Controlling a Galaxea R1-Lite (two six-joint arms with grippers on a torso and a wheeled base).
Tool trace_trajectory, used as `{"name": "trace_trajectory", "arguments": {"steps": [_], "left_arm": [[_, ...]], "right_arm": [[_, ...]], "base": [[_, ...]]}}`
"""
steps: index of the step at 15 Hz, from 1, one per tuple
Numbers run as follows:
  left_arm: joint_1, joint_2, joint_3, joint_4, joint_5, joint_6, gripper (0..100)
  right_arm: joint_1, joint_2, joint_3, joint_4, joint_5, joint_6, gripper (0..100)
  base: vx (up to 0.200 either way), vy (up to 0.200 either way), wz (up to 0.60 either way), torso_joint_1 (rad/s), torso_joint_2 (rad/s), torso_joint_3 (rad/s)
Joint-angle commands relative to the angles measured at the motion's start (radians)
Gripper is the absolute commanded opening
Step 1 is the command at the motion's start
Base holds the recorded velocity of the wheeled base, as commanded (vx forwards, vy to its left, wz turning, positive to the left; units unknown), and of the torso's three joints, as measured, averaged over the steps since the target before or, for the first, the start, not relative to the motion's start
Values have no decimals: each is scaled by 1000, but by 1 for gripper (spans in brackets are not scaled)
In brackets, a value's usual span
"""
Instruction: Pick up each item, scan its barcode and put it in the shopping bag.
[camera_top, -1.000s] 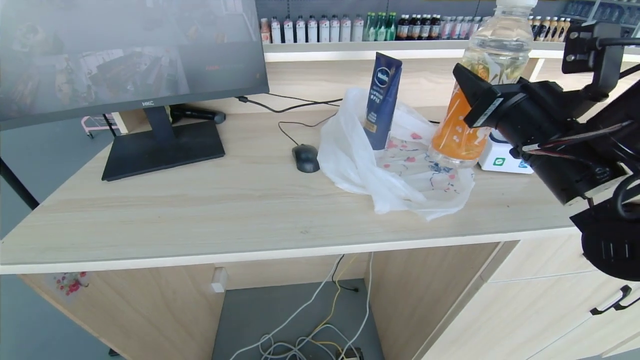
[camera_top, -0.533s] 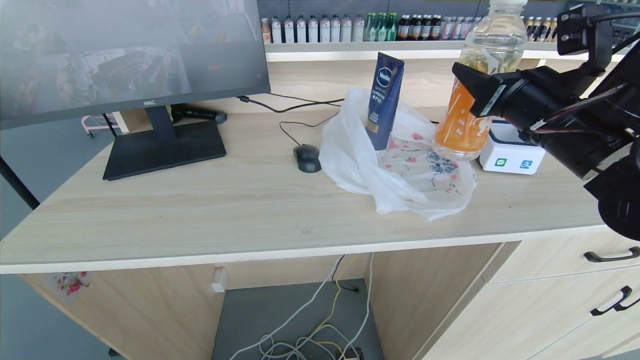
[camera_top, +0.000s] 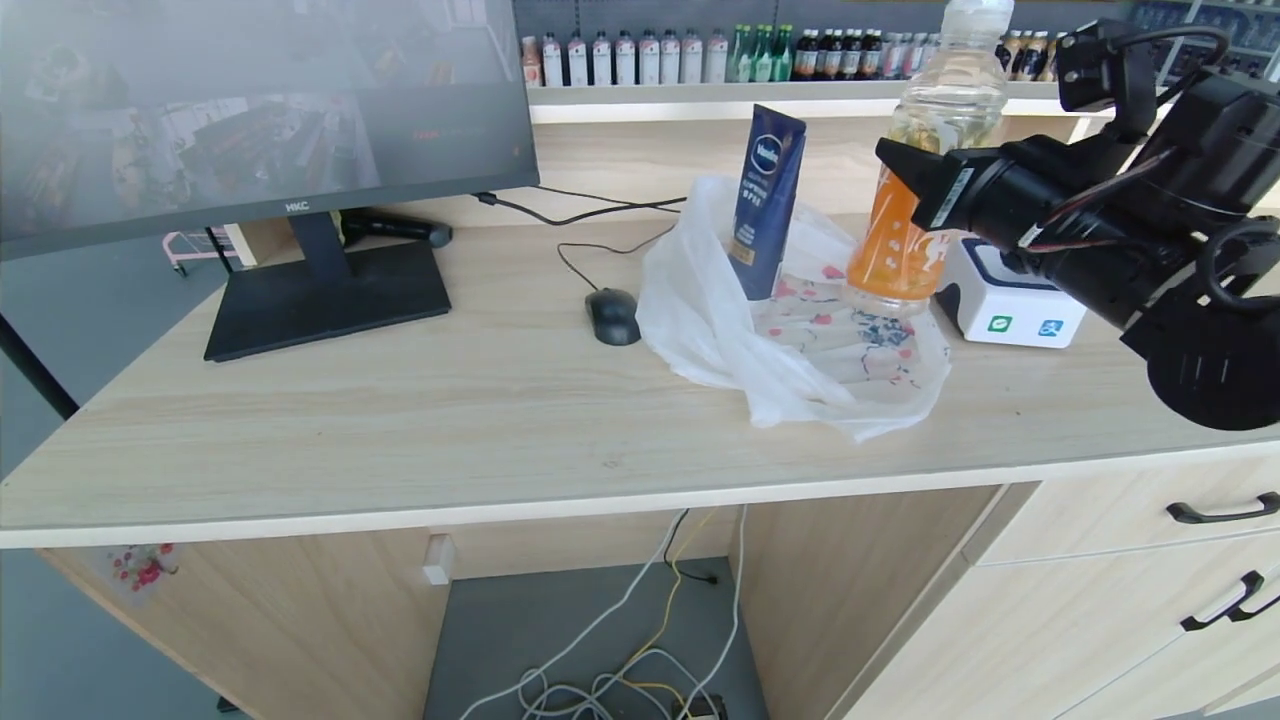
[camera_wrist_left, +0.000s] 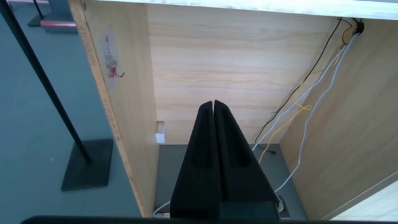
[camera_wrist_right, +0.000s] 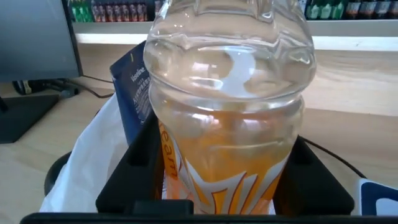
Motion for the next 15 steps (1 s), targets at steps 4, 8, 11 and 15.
{"name": "trace_trajectory", "arguments": {"steps": [4, 8, 11, 15], "left_arm": [[0, 0, 0, 0, 0, 0, 0], [0, 0, 0, 0, 0, 0, 0], [0, 0, 0, 0, 0, 0, 0], [0, 0, 0, 0, 0, 0, 0]], "right_arm": [[-5, 76, -32, 2, 5, 1, 0], [-6, 104, -39, 0, 7, 3, 0], [-6, 136, -72, 0, 5, 11, 0], [-8, 156, -84, -1, 4, 8, 0]], "base": [[0, 0, 0, 0, 0, 0], [0, 0, 0, 0, 0, 0], [0, 0, 0, 0, 0, 0], [0, 0, 0, 0, 0, 0]]}}
